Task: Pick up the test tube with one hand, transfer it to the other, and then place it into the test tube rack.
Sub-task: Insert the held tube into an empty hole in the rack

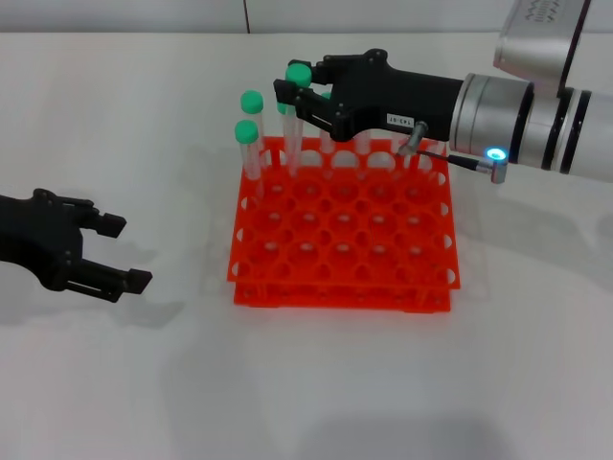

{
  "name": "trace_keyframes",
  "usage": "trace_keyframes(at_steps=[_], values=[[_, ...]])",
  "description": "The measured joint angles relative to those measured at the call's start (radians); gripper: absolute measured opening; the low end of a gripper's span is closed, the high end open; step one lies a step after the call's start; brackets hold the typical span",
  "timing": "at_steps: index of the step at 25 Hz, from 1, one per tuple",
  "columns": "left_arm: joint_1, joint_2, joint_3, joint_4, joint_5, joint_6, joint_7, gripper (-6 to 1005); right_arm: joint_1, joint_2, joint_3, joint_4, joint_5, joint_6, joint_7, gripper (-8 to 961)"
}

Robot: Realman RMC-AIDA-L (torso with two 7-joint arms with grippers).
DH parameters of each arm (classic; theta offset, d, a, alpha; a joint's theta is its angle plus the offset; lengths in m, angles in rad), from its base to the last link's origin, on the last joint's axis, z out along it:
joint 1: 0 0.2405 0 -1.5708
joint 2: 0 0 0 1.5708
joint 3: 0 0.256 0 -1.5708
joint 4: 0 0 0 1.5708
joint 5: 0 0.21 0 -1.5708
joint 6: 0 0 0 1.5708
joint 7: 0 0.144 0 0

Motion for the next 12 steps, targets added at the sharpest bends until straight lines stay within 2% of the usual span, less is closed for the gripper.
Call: trace_keyframes(at_steps=[12], values=[[0.001,-0.004,0.000,0.000,0.001,-0.004,0.008,883,0.004,0.000,-0.041,0.000,0.076,0.024,-0.028,280]])
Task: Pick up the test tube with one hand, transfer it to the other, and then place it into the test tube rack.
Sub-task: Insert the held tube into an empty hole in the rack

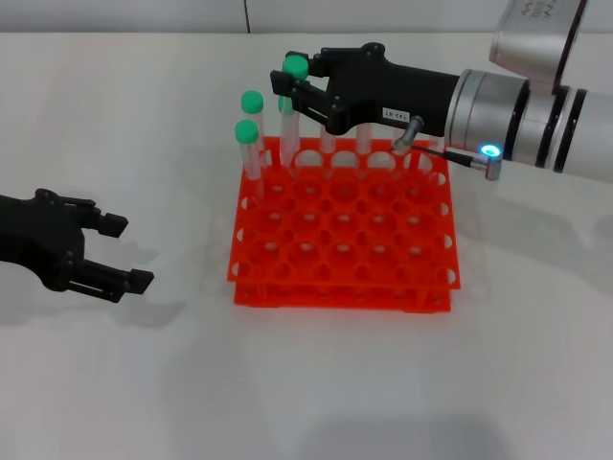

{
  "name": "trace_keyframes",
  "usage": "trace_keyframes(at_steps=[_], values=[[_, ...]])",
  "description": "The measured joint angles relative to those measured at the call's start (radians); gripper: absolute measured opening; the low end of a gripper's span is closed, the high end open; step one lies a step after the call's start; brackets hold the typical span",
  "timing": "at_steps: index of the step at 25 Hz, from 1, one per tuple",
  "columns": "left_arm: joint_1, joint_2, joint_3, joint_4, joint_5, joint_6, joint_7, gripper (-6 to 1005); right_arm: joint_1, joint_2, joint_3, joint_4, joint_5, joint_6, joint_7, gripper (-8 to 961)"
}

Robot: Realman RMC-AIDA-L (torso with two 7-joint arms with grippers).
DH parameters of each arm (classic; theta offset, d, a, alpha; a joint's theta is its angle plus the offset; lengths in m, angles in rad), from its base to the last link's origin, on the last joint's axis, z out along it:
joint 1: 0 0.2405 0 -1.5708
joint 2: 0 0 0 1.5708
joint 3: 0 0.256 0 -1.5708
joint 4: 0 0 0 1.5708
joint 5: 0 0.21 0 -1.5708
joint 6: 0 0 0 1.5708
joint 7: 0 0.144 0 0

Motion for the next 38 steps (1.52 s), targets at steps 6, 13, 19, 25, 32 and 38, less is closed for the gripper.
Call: trace_keyframes(at_steps=[6,13,19,25,32,38], values=[[0.001,0.000,0.000,0.000,0.000,0.000,0.000,883,0.000,0.000,-0.034,0.002,0.040,0.009,-0.028,282],[0.000,0.000,0.000,0.000,0.000,0.000,0.002,883,0.000,0.000,-0.046,0.010,0.041,0.011,-0.030,284],[-0.003,0.000,0.000,-0.002,0.000,0.000,0.002,883,0.004,0.000,-0.070,0.013,0.061,0.020,-0.033,285],[-0.005,-0.001,0.000,-0.005,0.000,-0.002,0.003,883,0.015,0.000,-0.072,0.013,0.065,0.028,-0.034,287],[-0.010,-0.001,0.000,-0.026,0.000,-0.005,0.015,883,0.023,0.000,-0.075,0.014,0.066,0.061,-0.035,289],[-0.011,-0.001,-0.002,-0.026,0.000,-0.007,0.016,883,0.023,0.000,-0.083,0.014,0.066,0.063,-0.035,291]])
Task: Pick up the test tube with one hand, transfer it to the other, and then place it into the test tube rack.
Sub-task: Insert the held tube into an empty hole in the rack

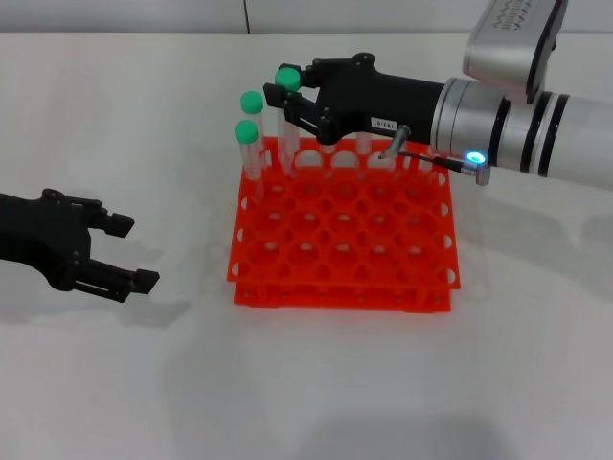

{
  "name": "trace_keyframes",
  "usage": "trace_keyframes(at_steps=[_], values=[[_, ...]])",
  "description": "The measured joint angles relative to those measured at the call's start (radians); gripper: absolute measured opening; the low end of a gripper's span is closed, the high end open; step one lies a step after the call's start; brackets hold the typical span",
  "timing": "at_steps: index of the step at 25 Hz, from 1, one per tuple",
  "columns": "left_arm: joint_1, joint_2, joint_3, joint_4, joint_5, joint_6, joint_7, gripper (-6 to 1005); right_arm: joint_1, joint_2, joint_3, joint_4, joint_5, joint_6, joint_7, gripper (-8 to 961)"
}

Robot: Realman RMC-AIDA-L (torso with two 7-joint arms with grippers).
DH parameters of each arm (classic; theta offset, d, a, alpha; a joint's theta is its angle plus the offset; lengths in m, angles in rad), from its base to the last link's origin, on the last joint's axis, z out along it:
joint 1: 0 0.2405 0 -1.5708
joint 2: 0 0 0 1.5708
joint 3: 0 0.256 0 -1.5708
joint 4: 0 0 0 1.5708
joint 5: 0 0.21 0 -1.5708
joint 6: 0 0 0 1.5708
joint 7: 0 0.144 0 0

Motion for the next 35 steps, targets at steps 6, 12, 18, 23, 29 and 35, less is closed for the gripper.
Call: trace_keyframes(at_steps=[6,12,18,23,29,35], values=[[0.000,0.000,0.001,0.000,0.000,-0.007,0.000,883,-0.003,0.000,-0.002,0.007,0.000,0.000,0.000,293],[-0.002,0.000,0.002,0.000,0.000,-0.010,0.000,883,0.001,0.000,-0.003,0.025,0.000,0.001,0.006,295],[-0.003,0.000,0.002,0.000,0.000,-0.011,0.000,883,0.002,0.000,-0.004,0.025,-0.001,0.006,0.009,296],[-0.003,0.000,0.002,0.000,0.000,-0.012,0.000,883,-0.001,0.000,-0.005,0.026,-0.001,0.009,0.010,298],[-0.003,0.000,0.002,0.000,0.000,-0.019,0.000,883,-0.004,0.000,-0.011,0.026,-0.001,0.010,0.009,300],[-0.003,0.000,0.003,0.000,0.000,-0.020,0.000,883,-0.005,0.000,-0.018,0.026,-0.001,0.010,0.008,301]])
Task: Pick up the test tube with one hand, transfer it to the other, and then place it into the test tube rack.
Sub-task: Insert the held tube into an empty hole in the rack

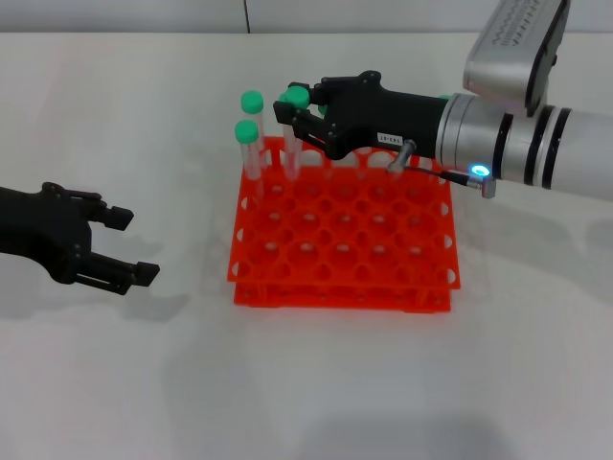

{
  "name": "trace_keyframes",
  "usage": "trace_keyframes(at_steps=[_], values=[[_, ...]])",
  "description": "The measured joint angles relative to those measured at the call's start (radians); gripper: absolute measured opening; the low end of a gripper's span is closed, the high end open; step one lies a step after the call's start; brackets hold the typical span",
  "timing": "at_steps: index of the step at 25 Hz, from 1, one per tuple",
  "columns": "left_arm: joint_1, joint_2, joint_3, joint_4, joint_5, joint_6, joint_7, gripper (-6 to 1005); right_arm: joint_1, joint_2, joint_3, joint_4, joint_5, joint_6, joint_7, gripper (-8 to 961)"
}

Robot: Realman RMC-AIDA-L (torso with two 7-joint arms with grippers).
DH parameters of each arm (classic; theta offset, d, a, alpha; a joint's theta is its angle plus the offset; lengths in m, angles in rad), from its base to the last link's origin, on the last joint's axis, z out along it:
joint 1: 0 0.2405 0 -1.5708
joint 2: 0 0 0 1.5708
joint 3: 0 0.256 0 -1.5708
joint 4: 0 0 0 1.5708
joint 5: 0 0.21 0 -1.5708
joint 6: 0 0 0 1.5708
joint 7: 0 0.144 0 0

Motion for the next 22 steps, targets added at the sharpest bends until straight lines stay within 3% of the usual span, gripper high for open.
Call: trace_keyframes(at_steps=[22], values=[[-0.003,-0.002,0.000,-0.006,0.000,-0.003,0.013,883,0.006,0.000,-0.021,0.000,0.000,0.027,0.000,308]])
